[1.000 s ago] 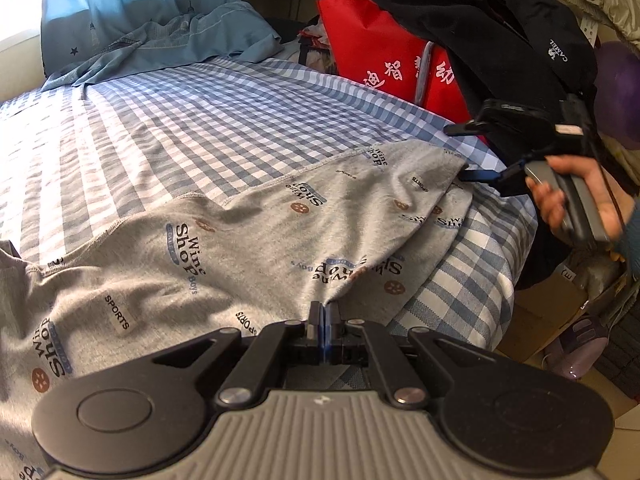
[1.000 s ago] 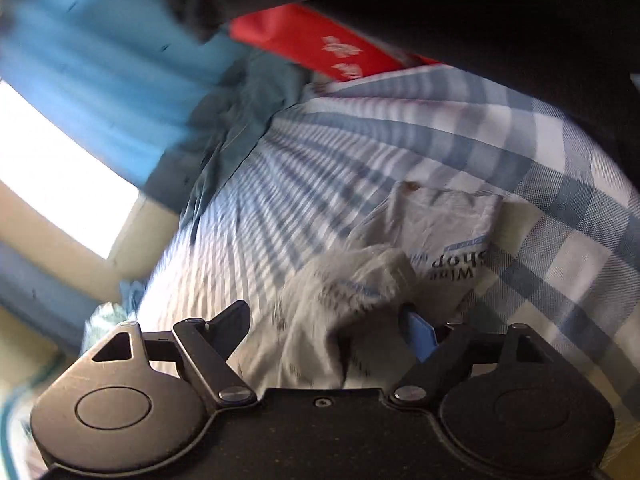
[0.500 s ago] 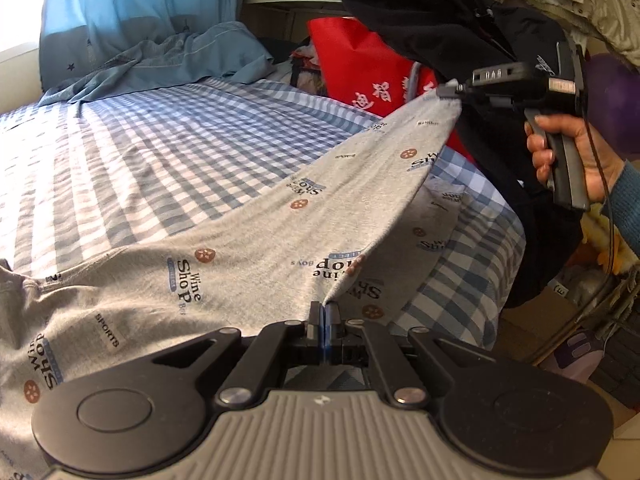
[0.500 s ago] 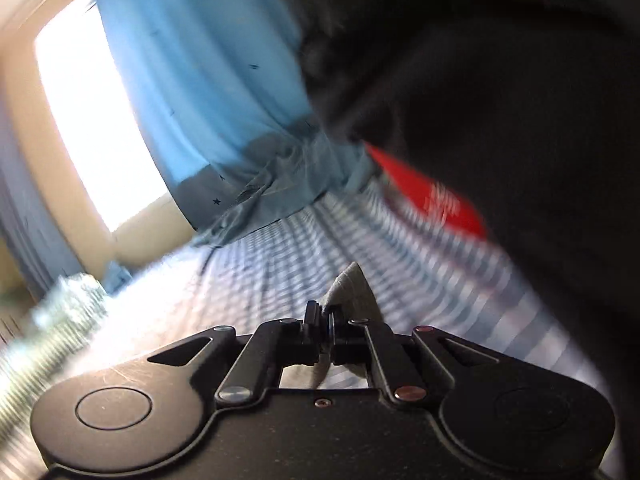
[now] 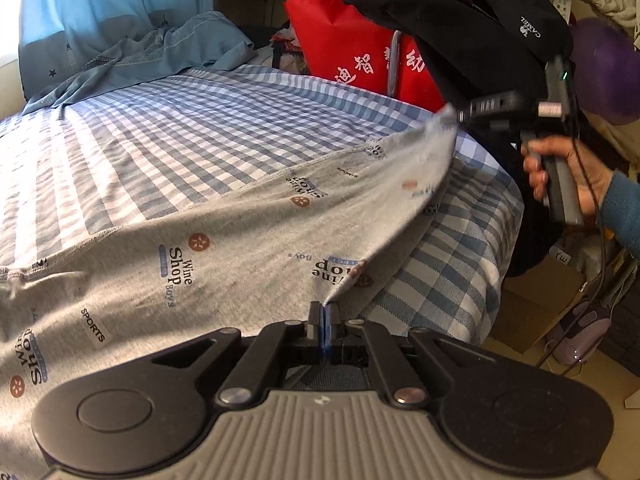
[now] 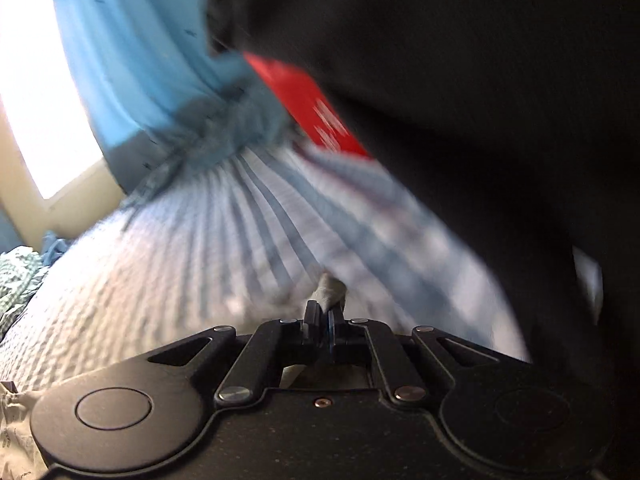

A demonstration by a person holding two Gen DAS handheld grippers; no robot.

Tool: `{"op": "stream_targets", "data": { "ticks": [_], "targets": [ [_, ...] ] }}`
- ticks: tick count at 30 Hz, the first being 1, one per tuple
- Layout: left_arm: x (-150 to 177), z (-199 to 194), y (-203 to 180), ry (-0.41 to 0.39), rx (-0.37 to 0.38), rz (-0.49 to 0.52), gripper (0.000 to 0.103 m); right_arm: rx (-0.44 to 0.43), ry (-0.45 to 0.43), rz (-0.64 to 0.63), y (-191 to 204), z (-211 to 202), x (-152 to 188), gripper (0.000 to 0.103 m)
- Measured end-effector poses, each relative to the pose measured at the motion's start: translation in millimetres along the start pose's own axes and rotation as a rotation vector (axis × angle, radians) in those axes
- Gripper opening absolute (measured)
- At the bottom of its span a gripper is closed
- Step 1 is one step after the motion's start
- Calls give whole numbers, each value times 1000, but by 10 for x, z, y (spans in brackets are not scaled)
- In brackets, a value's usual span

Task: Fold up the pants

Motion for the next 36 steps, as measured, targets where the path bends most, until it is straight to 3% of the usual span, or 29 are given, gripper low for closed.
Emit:
{"op": "stream_targets", "data": {
  "ticks": [4, 7, 12, 17, 19, 20, 23, 26, 28, 30, 32, 34, 36],
  "targets": [
    [16, 18, 9, 2, 1, -20, 0, -44, -147, -177, 293, -246, -229, 3],
    [31, 47, 13, 10, 0, -26, 0, -61, -219, -258, 369, -338, -207, 3],
    [41, 51, 16, 14, 1, -11, 0, 66, -32, -192, -30, -61, 190, 2],
    [38, 56, 12, 17, 4, 0, 0, 80, 7, -127, -185, -47, 461, 3],
    [38, 51, 36, 20, 16, -10, 1, 99, 21, -131, -167, -26, 474, 12],
    [39, 43, 51, 22, 31, -23, 2, 115, 29, -127, -169, -17, 461, 25],
    [48, -2, 111, 21, 72, -77, 8, 146, 10, -138, -115, -38, 361, 38],
    [42, -69, 156, 1, 88, -109, 33, 143, -5, -187, -6, 14, 170, 46],
    [60, -136, 185, -24, 72, -136, 76, 119, 33, -209, 71, 124, 30, 53],
    [103, -235, 228, -80, 38, -176, 91, 99, 74, -222, 130, 254, -73, 53],
    [150, -329, 279, -120, 2, -200, 94, 87, 113, -217, 166, 379, -141, 50],
    [201, -409, 353, -138, -54, -225, 98, 97, 162, -207, 215, 506, -178, 40],
    [267, -485, 453, -148, -109, -256, 98, 104, 194, -211, 248, 607, -190, 16]
  ]
}}
Point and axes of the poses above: each gripper's, at about its wrist camera, not at the fingertips, and z roughly the way its jaws point, y to its left, x to its underside, the point moved 2 cm from there along z, roughly the way its jaws point, and after that the axes turned 9 degrees about y, right-handed, at the moved point
